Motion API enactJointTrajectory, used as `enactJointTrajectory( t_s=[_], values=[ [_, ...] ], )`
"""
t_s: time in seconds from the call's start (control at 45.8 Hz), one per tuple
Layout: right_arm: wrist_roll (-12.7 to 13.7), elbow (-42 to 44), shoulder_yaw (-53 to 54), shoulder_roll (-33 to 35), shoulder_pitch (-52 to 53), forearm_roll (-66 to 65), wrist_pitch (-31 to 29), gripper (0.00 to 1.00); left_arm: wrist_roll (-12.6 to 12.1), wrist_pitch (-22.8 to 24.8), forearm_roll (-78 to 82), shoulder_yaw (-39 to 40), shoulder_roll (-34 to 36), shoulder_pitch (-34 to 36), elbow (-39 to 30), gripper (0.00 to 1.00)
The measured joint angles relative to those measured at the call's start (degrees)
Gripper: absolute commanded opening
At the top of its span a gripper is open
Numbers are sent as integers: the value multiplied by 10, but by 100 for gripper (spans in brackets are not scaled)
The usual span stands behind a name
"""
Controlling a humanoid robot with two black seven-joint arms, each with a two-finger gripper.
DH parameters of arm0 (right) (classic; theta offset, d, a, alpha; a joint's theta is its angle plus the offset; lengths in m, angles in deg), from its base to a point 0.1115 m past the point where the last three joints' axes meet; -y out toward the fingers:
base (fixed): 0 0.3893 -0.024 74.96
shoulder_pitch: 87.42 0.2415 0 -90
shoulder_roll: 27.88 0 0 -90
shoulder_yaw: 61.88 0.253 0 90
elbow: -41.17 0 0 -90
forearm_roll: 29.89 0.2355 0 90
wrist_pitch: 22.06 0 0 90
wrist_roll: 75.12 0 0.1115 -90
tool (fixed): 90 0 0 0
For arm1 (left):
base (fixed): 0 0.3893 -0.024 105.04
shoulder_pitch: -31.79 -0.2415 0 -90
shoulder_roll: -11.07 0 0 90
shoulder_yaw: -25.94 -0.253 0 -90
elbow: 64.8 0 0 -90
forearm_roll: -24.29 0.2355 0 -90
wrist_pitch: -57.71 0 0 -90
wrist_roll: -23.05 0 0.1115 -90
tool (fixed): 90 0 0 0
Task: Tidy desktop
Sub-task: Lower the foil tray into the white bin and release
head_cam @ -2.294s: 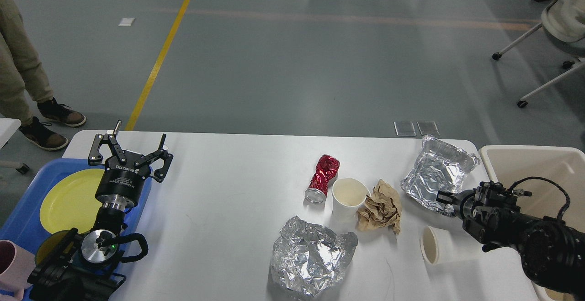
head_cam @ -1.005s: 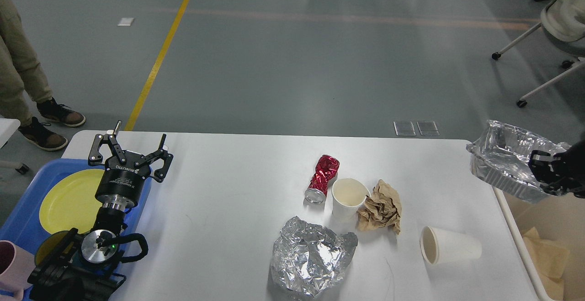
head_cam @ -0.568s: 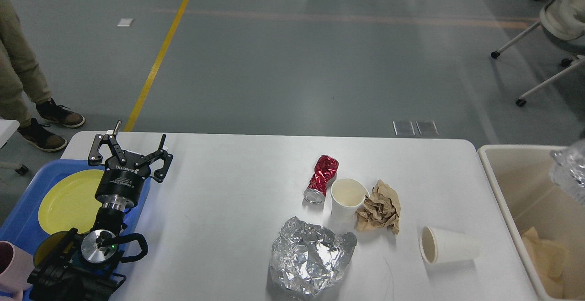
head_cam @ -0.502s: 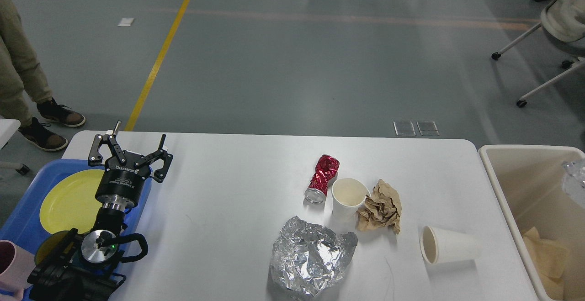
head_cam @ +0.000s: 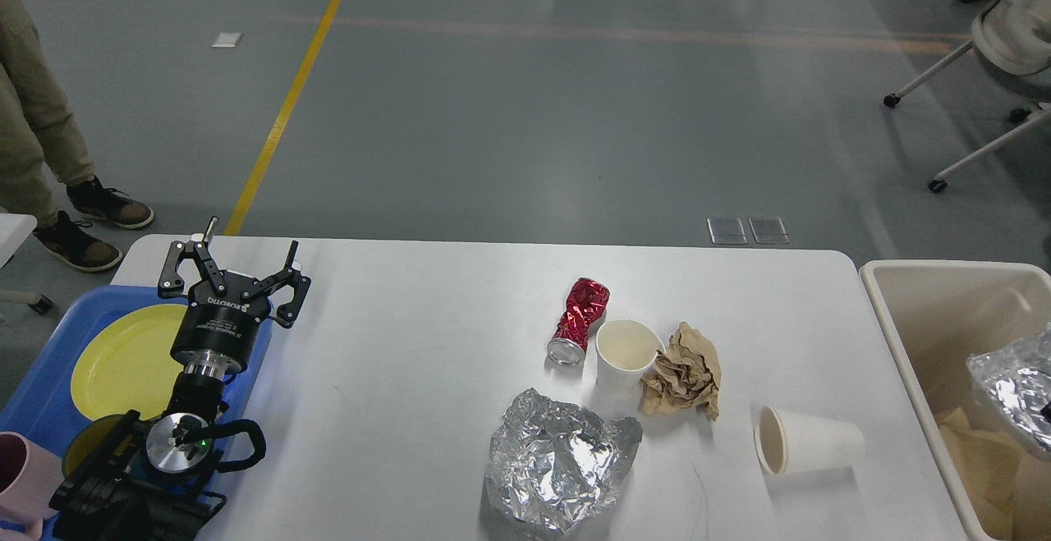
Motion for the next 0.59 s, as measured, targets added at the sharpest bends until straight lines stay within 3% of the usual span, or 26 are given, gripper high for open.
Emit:
enactJointTrajectory(
  t_s=[0.218, 0.568, 0.59],
  values=[
    [2, 133, 17, -87, -99, 7, 31, 0, 0, -1, 0, 0, 0, 0, 0, 96],
    [10, 145, 30, -107, -141, 7, 73, 0, 0, -1, 0, 0, 0, 0, 0, 96],
    [11, 145, 30, -108, -142, 7, 73, 12, 0, -1, 0, 0, 0, 0, 0, 96]
  ],
)
